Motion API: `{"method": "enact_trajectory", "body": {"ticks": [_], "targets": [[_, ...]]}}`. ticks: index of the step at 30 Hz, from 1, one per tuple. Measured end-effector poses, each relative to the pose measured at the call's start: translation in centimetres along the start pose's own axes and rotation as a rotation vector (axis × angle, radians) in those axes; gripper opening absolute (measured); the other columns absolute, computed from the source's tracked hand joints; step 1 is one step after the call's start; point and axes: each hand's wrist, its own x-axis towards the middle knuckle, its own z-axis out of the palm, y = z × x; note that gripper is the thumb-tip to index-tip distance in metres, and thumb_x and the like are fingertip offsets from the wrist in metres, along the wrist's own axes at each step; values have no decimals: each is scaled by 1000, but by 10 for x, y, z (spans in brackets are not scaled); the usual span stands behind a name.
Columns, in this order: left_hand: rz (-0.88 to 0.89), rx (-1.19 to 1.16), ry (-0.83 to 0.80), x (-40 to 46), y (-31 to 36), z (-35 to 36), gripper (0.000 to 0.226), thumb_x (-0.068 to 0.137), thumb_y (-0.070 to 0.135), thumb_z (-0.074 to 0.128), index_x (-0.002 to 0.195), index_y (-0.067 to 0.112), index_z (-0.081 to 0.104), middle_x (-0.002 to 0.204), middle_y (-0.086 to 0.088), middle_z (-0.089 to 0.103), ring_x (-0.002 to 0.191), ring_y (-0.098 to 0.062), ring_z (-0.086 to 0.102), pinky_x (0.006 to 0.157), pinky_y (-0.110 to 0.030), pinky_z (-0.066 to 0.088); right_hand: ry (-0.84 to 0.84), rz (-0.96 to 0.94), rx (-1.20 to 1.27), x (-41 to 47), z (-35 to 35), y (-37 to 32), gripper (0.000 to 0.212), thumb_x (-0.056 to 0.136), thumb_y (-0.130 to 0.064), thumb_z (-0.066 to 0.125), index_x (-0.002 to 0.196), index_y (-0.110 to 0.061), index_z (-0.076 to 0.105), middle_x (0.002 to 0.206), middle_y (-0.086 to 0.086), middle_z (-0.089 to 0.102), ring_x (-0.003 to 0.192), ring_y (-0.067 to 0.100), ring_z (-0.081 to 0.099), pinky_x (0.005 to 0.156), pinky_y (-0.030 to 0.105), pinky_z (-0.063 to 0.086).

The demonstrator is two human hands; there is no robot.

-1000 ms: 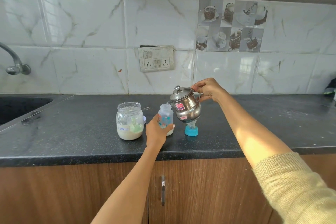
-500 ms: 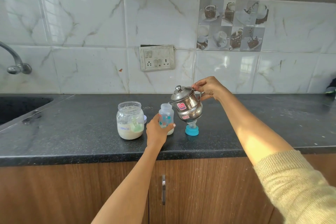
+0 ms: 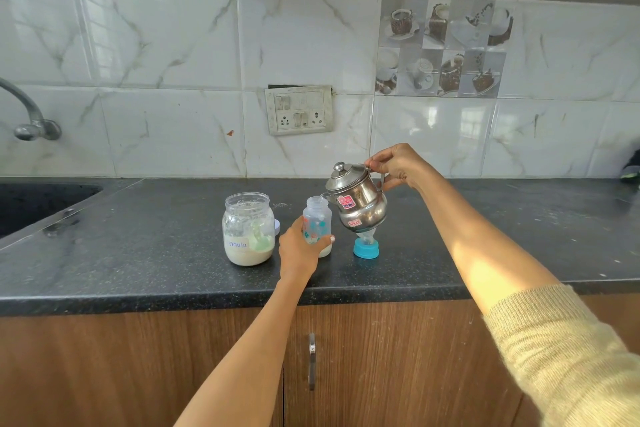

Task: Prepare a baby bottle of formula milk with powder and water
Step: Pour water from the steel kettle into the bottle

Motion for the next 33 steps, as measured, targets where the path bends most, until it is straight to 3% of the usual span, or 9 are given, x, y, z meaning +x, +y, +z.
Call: {"method": "enact_trajectory", "body": {"ticks": [11, 17, 20, 26, 33], "targets": [[-12, -3, -3, 0, 0, 0, 64, 77, 26, 74, 132, 11, 47, 134, -8, 54, 124, -24, 50, 103, -35, 40, -6, 11, 2, 1, 0, -2, 22, 87, -3, 63, 108, 3, 66, 116, 18, 65, 112, 26, 60, 81, 44, 55], [-10, -2, 0, 1, 0, 1, 64, 76, 28, 75, 132, 12, 47, 133, -8, 55, 123, -23, 51, 102, -36, 41, -19, 20, 12, 2, 1, -5, 20, 87, -1, 63, 107, 3, 66, 95, 7, 66, 108, 25, 62, 83, 46, 55], [0, 0, 2, 1, -1, 1, 63, 76, 28, 75, 131, 11, 48, 131, -8, 56, 121, -23, 52, 100, -33, 42, -22, 15, 3, 1, 0, -5, 21, 86, -2, 64, 106, 2, 67, 106, 14, 65, 103, 25, 61, 84, 46, 55], [3, 10, 6, 1, 0, 1, 64, 77, 27, 74, 132, 11, 47, 133, -9, 55, 123, -24, 51, 101, -33, 41, -21, 11, -7, -1, 0, -8, 23, 86, -1, 64, 109, 2, 67, 116, 14, 64, 112, 26, 59, 77, 39, 54], [-6, 17, -1, 2, -2, 2, 65, 76, 29, 74, 133, 11, 46, 133, -8, 55, 123, -23, 51, 102, -35, 42, -23, 12, -19, -2, -1, -9, 23, 86, -1, 64, 108, 2, 67, 118, 16, 64, 110, 29, 61, 74, 37, 54]]}}
